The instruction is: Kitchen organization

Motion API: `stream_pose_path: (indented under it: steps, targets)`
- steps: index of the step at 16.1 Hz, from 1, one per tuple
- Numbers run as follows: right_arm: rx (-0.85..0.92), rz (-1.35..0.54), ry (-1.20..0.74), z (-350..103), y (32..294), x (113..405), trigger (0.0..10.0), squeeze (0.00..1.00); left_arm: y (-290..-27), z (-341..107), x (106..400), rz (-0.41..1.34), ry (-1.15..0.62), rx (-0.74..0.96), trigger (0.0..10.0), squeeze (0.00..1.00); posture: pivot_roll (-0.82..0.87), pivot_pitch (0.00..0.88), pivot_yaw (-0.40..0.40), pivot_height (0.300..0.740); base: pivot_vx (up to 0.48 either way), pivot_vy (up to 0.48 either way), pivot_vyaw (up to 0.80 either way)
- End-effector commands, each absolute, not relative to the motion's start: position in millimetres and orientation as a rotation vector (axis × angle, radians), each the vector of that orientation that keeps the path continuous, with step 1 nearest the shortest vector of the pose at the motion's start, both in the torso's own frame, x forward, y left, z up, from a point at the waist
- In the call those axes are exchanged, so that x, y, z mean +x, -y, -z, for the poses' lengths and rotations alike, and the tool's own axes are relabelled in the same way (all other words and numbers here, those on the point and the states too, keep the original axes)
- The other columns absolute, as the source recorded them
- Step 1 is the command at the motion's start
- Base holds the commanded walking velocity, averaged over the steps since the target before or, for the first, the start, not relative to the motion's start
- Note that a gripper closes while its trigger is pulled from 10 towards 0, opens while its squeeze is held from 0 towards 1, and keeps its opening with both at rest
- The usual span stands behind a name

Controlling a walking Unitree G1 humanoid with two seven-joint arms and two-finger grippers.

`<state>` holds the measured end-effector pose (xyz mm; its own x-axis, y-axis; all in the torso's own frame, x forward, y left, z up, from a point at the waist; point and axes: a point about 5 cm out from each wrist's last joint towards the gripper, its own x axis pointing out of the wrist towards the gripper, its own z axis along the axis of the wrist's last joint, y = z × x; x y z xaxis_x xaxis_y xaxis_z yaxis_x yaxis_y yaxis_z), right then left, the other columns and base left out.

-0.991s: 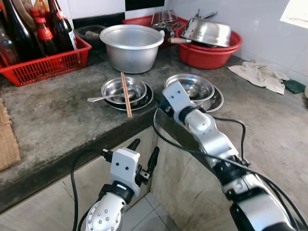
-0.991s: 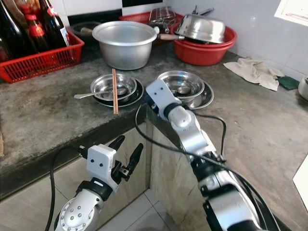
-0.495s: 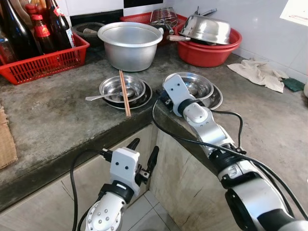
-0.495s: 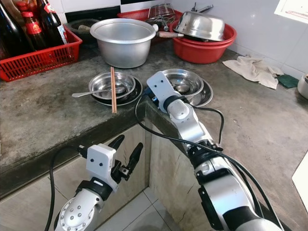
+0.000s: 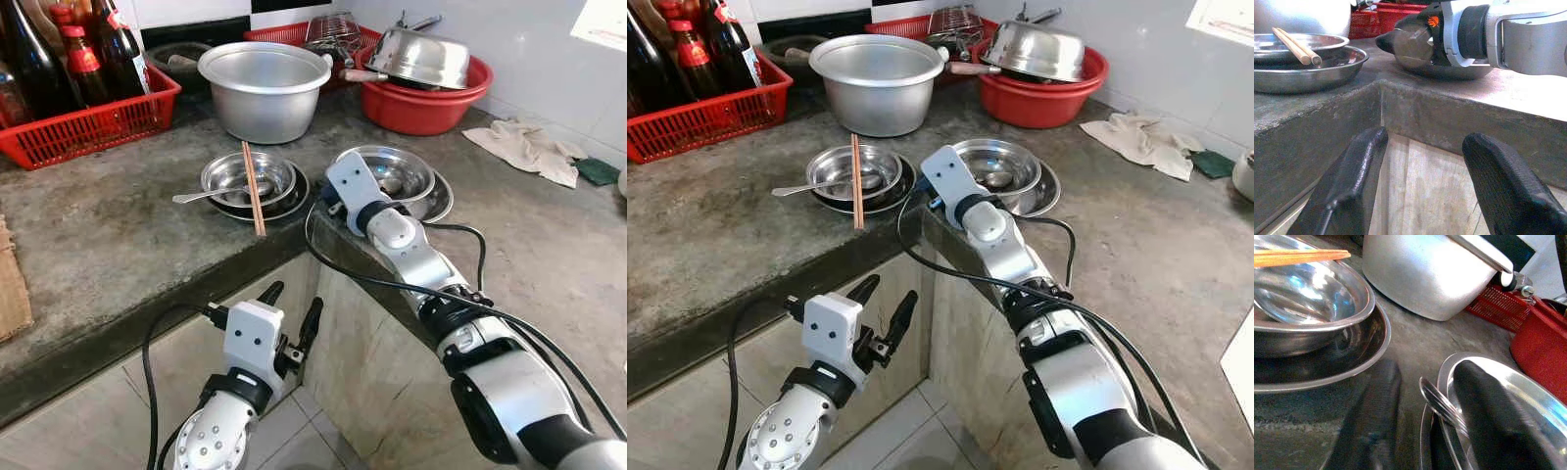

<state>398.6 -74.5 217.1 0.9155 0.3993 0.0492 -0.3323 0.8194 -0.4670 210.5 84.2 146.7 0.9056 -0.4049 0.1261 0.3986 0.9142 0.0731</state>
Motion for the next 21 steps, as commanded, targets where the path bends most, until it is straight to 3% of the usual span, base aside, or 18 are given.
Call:
stream_pose_path:
  steps: [1, 9, 13, 16, 18, 21]
  targets:
    - [-0.461, -0.372, 0.177, -227.4, 76.2, 401.5, 0.0, 0.0, -83.2, -149.7, 208.0, 0.414, 0.145, 0.052, 10.0, 0.0, 0.06, 0.121, -0.129, 0.74, 0.0, 0.0, 0.0]
    - [-0.448, -0.318, 0.23, -238.4, 81.4, 404.2, 0.0, 0.0, -82.5, -150.3, 209.5, 0.414, 0.147, 0.057, 10.0, 0.0, 0.07, 0.121, -0.124, 0.74, 0.0, 0.0, 0.0]
    - [-0.367, -0.126, 0.448, -277.2, 104.9, 397.6, 0.0, 0.0, -83.8, -151.6, 211.6, 0.41, 0.152, 0.062, 10.0, 0.0, 0.07, 0.113, -0.119, 0.74, 0.0, 0.0, 0.0]
    - [-0.31, -0.045, 0.577, -296.7, 116.9, 381.8, 0.0, 0.0, -83.6, -152.1, 214.2, 0.412, 0.157, 0.064, 10.0, 0.0, 0.07, 0.097, -0.114, 0.74, 0.0, 0.0, 0.0]
    - [-0.255, -0.002, 0.681, -301.3, 126.0, 353.8, 0.0, 0.0, -84.5, -153.9, 219.0, 0.407, 0.171, 0.069, 10.0, 0.0, 0.07, 0.079, -0.109, 0.74, 0.0, 0.0, 0.0]
    - [-0.347, 0.08, 0.76, -302.6, 134.4, 326.7, 0.0, 0.0, -85.0, -155.4, 222.8, 0.406, 0.18, 0.07, 10.0, 0.0, 0.07, 0.065, -0.092, 0.74, 0.0, 0.0, 0.0]
